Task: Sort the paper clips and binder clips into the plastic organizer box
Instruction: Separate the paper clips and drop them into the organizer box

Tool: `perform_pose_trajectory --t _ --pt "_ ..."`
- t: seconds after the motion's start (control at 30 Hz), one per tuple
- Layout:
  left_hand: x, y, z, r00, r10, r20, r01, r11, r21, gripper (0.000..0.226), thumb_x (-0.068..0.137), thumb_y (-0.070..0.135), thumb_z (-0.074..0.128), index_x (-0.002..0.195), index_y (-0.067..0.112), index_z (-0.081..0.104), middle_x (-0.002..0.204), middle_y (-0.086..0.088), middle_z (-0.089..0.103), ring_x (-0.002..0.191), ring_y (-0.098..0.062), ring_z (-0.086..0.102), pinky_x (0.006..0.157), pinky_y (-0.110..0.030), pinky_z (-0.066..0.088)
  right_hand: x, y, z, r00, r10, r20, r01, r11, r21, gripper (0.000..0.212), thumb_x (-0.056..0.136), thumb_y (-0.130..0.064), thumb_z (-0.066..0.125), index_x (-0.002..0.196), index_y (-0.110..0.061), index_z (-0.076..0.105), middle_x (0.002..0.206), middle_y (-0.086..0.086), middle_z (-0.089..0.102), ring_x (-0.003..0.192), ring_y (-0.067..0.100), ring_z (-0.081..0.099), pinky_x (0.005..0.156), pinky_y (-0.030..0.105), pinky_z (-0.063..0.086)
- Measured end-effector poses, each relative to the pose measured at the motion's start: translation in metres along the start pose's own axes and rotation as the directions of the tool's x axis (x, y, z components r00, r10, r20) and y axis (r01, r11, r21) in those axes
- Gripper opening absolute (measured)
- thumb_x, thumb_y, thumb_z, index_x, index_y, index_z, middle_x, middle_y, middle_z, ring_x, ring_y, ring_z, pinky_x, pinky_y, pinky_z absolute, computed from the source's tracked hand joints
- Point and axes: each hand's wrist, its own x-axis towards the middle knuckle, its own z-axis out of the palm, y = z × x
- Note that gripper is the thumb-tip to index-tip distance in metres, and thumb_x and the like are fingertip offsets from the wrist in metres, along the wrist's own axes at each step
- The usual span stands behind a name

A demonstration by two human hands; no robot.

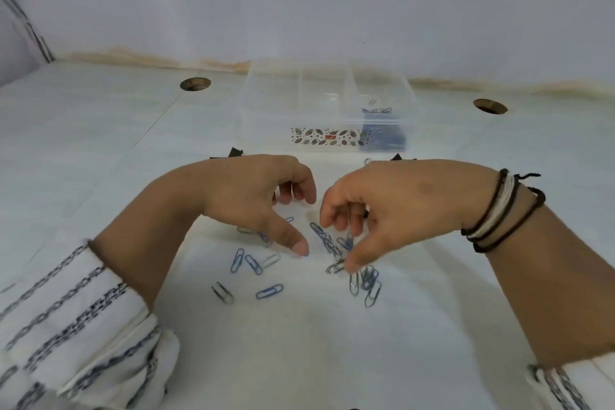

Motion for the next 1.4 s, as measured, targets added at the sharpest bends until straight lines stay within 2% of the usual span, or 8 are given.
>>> perform_pose_trajectory --t 0.2,0.33,0.47,0.6,1.0,1.27,1.33,1.4 --pt "0.003 -0.009 0.003 0.994 0.040 0.105 -0.051 0.993 0.106 0.082 0.047 0.068 0.092 0.116 0.051 0.051 0.110 0.026 0.049 0.103 0.004 0.052 0.086 -0.023 0.049 -0.005 -0.003 0.009 0.982 0.121 0.144 -0.093 0.978 -0.186 0.063 0.059 -0.062 0.087 0.105 -0.035 0.053 0.088 -0.009 0.071 0.077 0.007 0.065 0.068 0.031 0.055" --pt "0.007 -0.003 0.007 0.997 0.040 0.068 -0.046 0.994 0.095 0.056 0.061 0.057 0.092 0.100 0.049 0.053 0.102 0.019 0.055 0.093 -0.001 0.055 0.077 -0.023 0.046 0.007 -0.012 0.020 0.998 0.026 0.053 -0.017 0.986 -0.167 0.046 0.070 -0.056 0.084 0.095 -0.029 0.058 0.073 -0.008 0.075 0.064 0.002 0.065 0.054 0.020 0.044" --pt "0.010 -0.004 0.008 0.995 0.098 0.002 -0.098 0.994 0.050 0.039 0.065 0.056 0.089 0.094 0.043 0.065 0.097 0.015 0.061 0.091 -0.003 0.057 0.081 -0.028 0.051 0.014 -0.015 0.021 0.994 -0.053 -0.101 0.040 0.991 -0.126 0.028 0.085 -0.043 0.076 0.102 -0.025 0.064 0.086 -0.007 0.073 0.064 0.000 0.058 0.065 0.023 0.050" --pt "0.013 -0.006 0.012 0.986 0.162 -0.046 -0.161 0.987 0.028 0.028 0.072 0.049 0.088 0.094 0.038 0.075 0.094 0.013 0.064 0.091 -0.004 0.059 0.078 -0.022 0.050 0.014 -0.011 0.020 0.987 -0.098 -0.129 0.076 0.984 -0.164 0.043 0.080 -0.055 0.076 0.111 -0.028 0.066 0.097 -0.012 0.062 0.072 -0.006 0.051 0.071 0.022 0.049" --pt "0.010 -0.008 0.009 0.992 0.125 -0.032 -0.127 0.989 -0.075 0.007 0.085 0.028 0.083 0.092 0.029 0.082 0.080 0.011 0.079 0.073 -0.006 0.071 0.077 -0.027 0.057 0.024 -0.007 0.029 0.953 -0.173 -0.248 0.115 0.966 -0.233 0.003 0.084 -0.025 0.064 0.087 -0.026 0.067 0.077 -0.009 0.064 0.065 -0.002 0.050 0.068 0.029 0.052" --pt "0.001 -0.019 -0.003 0.990 0.115 -0.081 -0.133 0.955 -0.266 0.006 0.086 0.019 0.083 0.086 0.026 0.081 0.081 0.003 0.080 0.073 -0.012 0.073 0.075 -0.025 0.058 0.010 0.016 0.001 0.919 -0.047 -0.391 0.171 0.942 0.288 0.005 0.087 -0.012 0.074 0.086 -0.017 0.073 0.069 -0.009 0.072 0.059 0.001 0.067 0.061 0.014 0.052" --pt "0.000 -0.016 -0.007 0.973 0.137 -0.184 -0.196 0.915 -0.354 0.006 0.084 0.017 0.083 0.086 0.022 0.082 0.082 0.001 0.080 0.074 -0.014 0.073 0.074 -0.024 0.056 0.007 0.029 -0.007 0.845 0.052 -0.533 0.213 0.880 0.424 0.002 0.088 -0.012 0.076 0.088 -0.013 0.074 0.073 -0.001 0.075 0.062 0.009 0.072 0.063 0.019 0.057" --pt "0.004 -0.010 -0.013 0.934 0.147 -0.326 -0.282 0.862 -0.420 0.005 0.082 0.020 0.084 0.087 0.019 0.083 0.084 -0.003 0.080 0.078 -0.023 0.073 0.076 -0.031 0.057 0.007 0.046 -0.016 0.694 0.209 -0.689 0.259 0.820 0.510 0.004 0.088 -0.012 0.077 0.089 -0.009 0.075 0.074 0.005 0.077 0.062 0.016 0.073 0.066 0.026 0.061"
